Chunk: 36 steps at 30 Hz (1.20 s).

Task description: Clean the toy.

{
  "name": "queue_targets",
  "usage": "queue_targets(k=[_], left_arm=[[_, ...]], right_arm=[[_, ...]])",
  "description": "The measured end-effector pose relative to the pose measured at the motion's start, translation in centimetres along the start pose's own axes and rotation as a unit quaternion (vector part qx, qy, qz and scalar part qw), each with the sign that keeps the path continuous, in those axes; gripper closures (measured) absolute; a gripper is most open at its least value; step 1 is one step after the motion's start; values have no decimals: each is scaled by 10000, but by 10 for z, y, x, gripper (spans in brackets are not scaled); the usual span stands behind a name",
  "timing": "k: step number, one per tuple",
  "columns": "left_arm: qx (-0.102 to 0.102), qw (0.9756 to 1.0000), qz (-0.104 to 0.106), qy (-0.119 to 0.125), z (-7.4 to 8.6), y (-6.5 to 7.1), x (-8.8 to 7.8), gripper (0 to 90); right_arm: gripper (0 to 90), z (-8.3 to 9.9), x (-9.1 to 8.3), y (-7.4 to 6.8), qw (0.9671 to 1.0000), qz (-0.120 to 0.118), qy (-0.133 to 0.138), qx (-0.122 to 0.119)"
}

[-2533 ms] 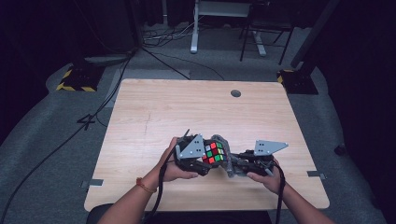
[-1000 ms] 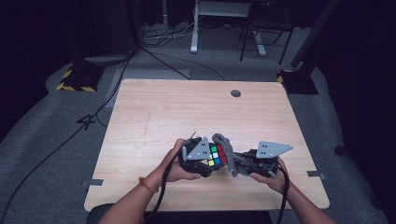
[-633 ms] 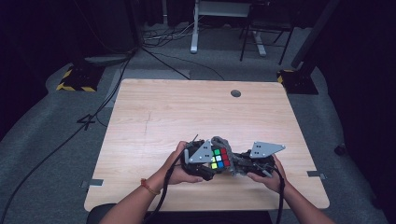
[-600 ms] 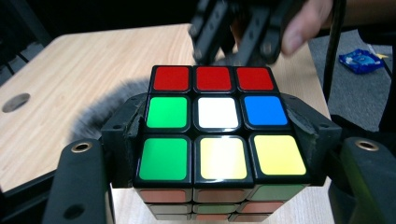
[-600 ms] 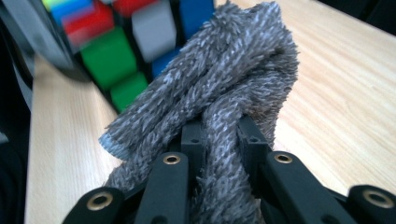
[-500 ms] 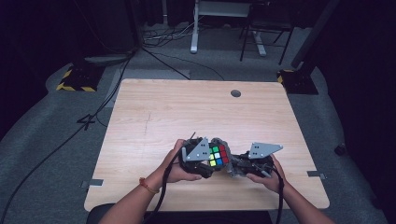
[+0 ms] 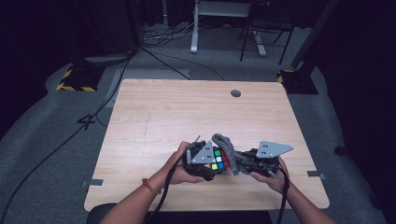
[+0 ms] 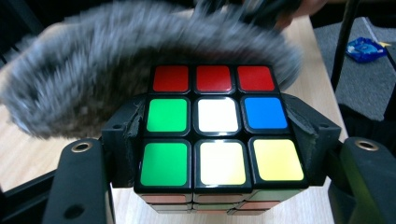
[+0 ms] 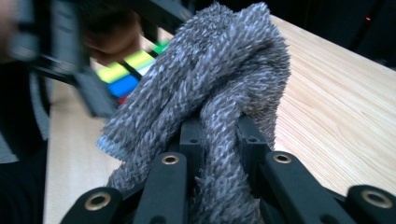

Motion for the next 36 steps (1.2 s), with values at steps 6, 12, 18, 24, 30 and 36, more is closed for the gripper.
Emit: queue_targets(k=[6,12,18,24,30,36], left_arm=[[-159,9994,-163,271,-6,-10,-13,332],[-262,9992,-316,0,9,-21,-9,331],[-432,9974,-408,-412,31,-28,6,331],[-612,9950,-356,-707,49,-30,16,330],[-798,9922,-285,-910,62,-30,17,326],[-926,9901,-229,-1027,70,-28,14,323]], right_arm=[[768,16,13,0,9982,-182,-568,-26],[756,32,17,14,9950,-94,-998,45],[743,54,8,40,9879,366,-1500,142],[717,67,6,54,9816,580,-1808,205],[634,71,1,59,9787,671,-1915,299],[542,69,0,60,9804,661,-1819,364]])
Point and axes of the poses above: each handheld gripper's, and its own axes: x roughly forward along the jaws, z roughly out of its underside, y roughly to its right, the point moved 7 cm from there along x, roughly forward along the jaws, and after that the axes turned 4 degrees about -z, right-handed, at the moved point
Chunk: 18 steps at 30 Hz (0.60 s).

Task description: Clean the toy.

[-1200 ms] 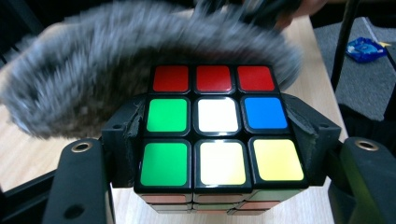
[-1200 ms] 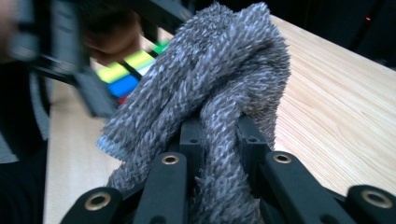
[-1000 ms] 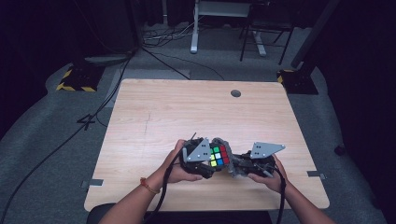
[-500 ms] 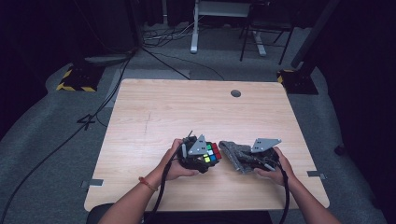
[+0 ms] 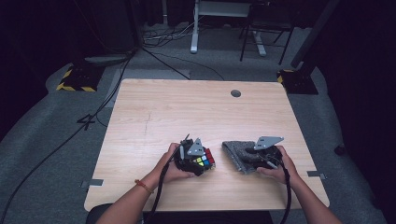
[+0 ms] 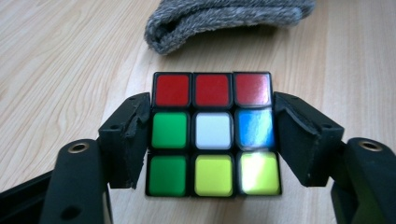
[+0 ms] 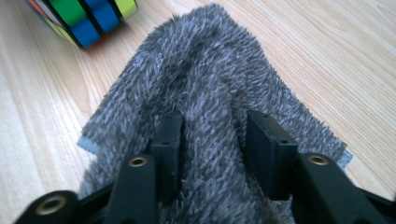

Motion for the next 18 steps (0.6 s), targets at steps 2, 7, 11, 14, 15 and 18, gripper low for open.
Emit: queue_targets(k=[2,7,11,14,15,18], left_arm=[[-52,10000,19,59,-1,-1,-3,318],[-26,9998,51,-193,10,3,-7,290],[-68,9994,110,-323,22,7,-14,290],[-5,9991,148,-390,25,15,-18,295],[49,9990,170,-412,26,18,-19,297],[175,9979,349,-523,32,32,-21,307]], right_arm=[[525,-2,-2,-1,10000,7,43,-14],[449,-4,-6,-1,9999,79,136,18],[427,-11,-12,-2,9993,155,335,12],[410,-17,-14,-9,9988,126,464,-76],[407,-19,-14,-12,9987,80,495,-127],[398,-23,-9,-26,9983,-83,481,-320]])
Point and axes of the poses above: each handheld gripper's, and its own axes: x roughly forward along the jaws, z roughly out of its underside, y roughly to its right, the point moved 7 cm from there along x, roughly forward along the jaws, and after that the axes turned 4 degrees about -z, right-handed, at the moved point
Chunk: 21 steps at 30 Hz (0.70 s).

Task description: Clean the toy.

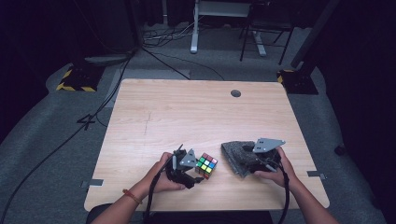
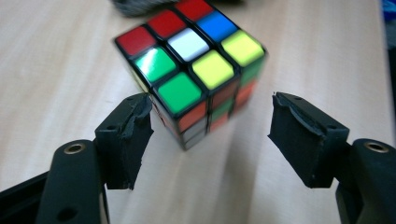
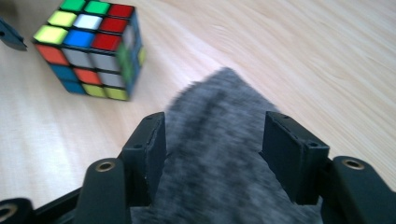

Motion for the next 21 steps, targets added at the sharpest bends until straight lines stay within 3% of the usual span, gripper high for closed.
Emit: queue_targets(k=[3,6,10,14,18,21], left_arm=[[163,9997,164,-99,3,15,0,307],[224,9996,147,-122,3,18,-1,288],[63,9999,98,-74,3,6,1,238],[161,9998,72,-96,0,-3,7,152],[328,9993,144,-119,-4,-8,15,157],[296,9992,250,-140,-6,-14,20,157]], right_arm=[[397,-3,9,-14,9997,-179,-64,-164],[397,-5,17,-25,9988,-297,-158,-366],[399,-6,25,-31,9981,-387,-178,-442],[399,-5,32,-34,9973,-473,-247,-501],[399,-6,38,-34,9970,-514,-277,-515],[400,-7,42,-35,9966,-519,-308,-558]])
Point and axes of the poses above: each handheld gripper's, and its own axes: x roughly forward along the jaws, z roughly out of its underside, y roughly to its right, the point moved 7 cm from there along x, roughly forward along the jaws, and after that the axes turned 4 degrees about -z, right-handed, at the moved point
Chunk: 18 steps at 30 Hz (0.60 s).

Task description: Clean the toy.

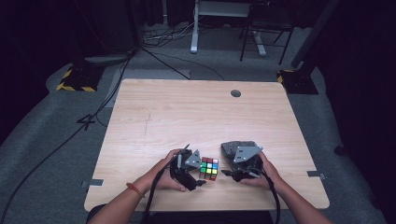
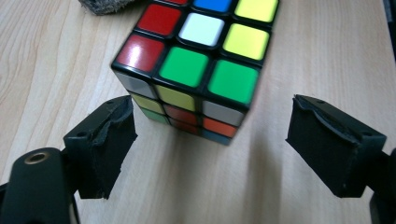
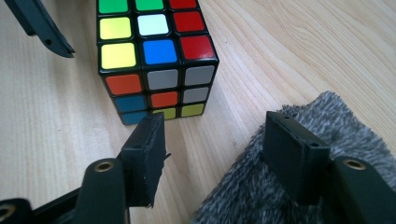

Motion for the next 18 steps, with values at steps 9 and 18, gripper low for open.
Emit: queue_targets(k=[9,18], left_arm=[[172,9996,113,209,-12,-6,7,158],[247,9994,175,160,-12,-1,6,230]], right_arm=[[414,-6,10,-3,10000,-77,8,20],[427,-11,8,-9,9999,-41,96,-107]])
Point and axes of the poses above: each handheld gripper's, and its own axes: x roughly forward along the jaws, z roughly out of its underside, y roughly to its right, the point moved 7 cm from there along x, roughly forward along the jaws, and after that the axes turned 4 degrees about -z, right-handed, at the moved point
